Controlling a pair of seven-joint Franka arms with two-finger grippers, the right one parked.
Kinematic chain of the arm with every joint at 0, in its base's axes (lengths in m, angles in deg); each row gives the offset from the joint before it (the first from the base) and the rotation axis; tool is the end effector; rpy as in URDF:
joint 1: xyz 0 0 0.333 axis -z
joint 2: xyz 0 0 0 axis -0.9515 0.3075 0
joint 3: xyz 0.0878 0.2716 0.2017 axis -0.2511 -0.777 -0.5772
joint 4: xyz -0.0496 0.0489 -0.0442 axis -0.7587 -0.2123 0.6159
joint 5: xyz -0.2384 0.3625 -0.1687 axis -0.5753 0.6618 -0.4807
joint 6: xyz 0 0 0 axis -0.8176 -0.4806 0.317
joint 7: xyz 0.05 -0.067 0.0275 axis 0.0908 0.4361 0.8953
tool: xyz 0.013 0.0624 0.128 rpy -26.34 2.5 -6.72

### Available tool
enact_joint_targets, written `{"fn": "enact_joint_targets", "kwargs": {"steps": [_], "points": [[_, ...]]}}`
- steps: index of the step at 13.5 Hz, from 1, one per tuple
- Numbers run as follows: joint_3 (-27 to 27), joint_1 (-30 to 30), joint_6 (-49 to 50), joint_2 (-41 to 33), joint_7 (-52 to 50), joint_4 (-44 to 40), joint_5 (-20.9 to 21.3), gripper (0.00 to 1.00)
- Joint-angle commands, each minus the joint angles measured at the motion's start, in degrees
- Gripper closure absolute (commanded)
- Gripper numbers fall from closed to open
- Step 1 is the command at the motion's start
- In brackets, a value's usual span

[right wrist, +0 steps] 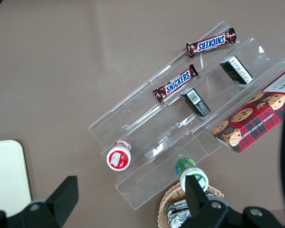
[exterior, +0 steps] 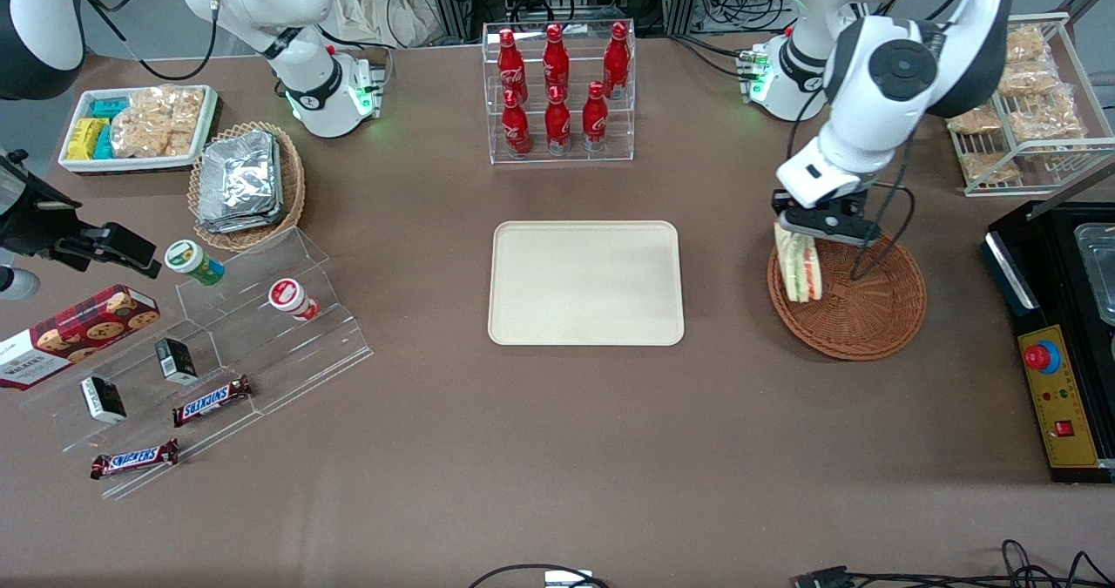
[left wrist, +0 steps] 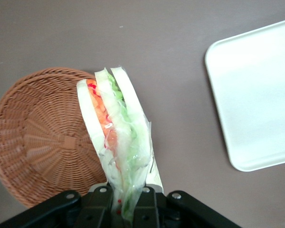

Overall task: Place sandwich from basket to tray
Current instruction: 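Carry the sandwich over the cream tray with the left gripper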

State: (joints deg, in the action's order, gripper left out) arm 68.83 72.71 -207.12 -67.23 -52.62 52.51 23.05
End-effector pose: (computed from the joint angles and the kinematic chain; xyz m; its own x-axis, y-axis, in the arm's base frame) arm 0.4931 -0.1821 0.3550 0.9515 -0.3032 0.0527 -0.2996 -0.9518 -0.0661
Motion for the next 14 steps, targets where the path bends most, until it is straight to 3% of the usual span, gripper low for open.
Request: {"fn": "enact_joint_targets", "kwargs": {"steps": [1,5,10,14], "points": [[5.1,0.2,0.7,3.9,-4.5,-4.5,-0.3,0.85],[13.9,0.2,0.7,11.9,-13.1,-11.2,0.9,0.83],[15.1,2.2,-2.7,18.5,-15.1,-13.2,1.0,0.82],[15.1,4.7,-6.5,24.4,-20.6,-13.3,6.6,0.82]]}}
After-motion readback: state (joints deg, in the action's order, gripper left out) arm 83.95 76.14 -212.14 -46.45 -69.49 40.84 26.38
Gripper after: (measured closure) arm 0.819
